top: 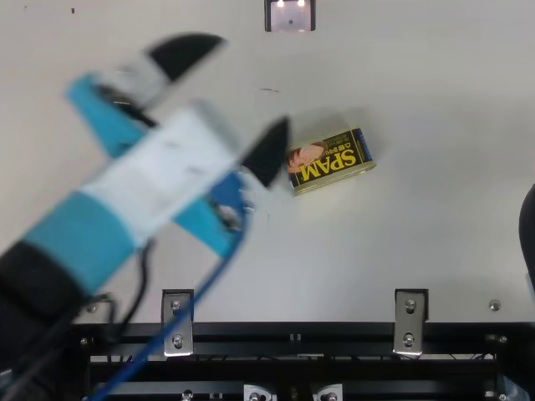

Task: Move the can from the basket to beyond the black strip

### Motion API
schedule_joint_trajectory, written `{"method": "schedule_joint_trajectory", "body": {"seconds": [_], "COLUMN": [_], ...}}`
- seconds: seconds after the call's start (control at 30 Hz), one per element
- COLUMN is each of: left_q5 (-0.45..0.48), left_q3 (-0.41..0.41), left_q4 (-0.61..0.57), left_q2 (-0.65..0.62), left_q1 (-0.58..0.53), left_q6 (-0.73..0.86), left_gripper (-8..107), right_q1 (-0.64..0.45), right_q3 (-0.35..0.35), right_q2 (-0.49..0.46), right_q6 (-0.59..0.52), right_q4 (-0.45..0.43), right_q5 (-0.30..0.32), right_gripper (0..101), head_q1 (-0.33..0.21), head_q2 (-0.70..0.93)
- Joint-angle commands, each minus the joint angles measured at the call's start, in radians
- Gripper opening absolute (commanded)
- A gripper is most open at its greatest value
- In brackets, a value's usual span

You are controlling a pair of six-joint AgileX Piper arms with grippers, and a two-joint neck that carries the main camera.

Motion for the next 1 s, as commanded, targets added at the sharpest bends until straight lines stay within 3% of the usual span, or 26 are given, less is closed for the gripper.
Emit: {"method": "schedule_joint_trajectory", "body": {"seconds": [0.0, 0.27, 0.5, 0.53, 0.7, 0.97], "left_q5": [-0.035, -0.121, -0.134, -0.136, -0.134, -0.136], "left_q3": [0.048, 0.178, 0.299, 0.264, 0.299, 0.299], "left_q4": [0.050, 0.108, 0.093, 0.094, 0.094, 0.094], "left_q2": [-0.091, -0.281, -0.439, -0.385, -0.438, -0.438], "left_q1": [0.094, 0.309, 0.444, 0.399, 0.444, 0.443], "left_q6": [-0.086, -0.222, -0.291, -0.281, -0.289, -0.289], "left_gripper": [90, 90, 90, 90, 90, 90], "right_q1": [0.000, 0.000, 0.000, 0.000, 0.022, 0.140], "right_q3": [0.000, 0.000, 0.000, 0.000, -0.022, -0.154], "right_q2": [0.000, 0.000, 0.000, 0.000, 0.038, 0.220], "right_q6": [0.000, 0.000, 0.000, 0.000, -0.023, -0.163], "right_q4": [0.000, 0.000, 0.000, 0.000, -0.006, 0.004], "right_q5": [0.000, 0.000, 0.000, 0.000, -0.015, -0.050], "right_gripper": [101, 101, 101, 101, 101, 101], "head_q1": [-0.001, -0.001, -0.001, -0.001, -0.001, -0.001], "head_q2": [-0.011, -0.011, -0.011, -0.011, -0.011, -0.011]}}
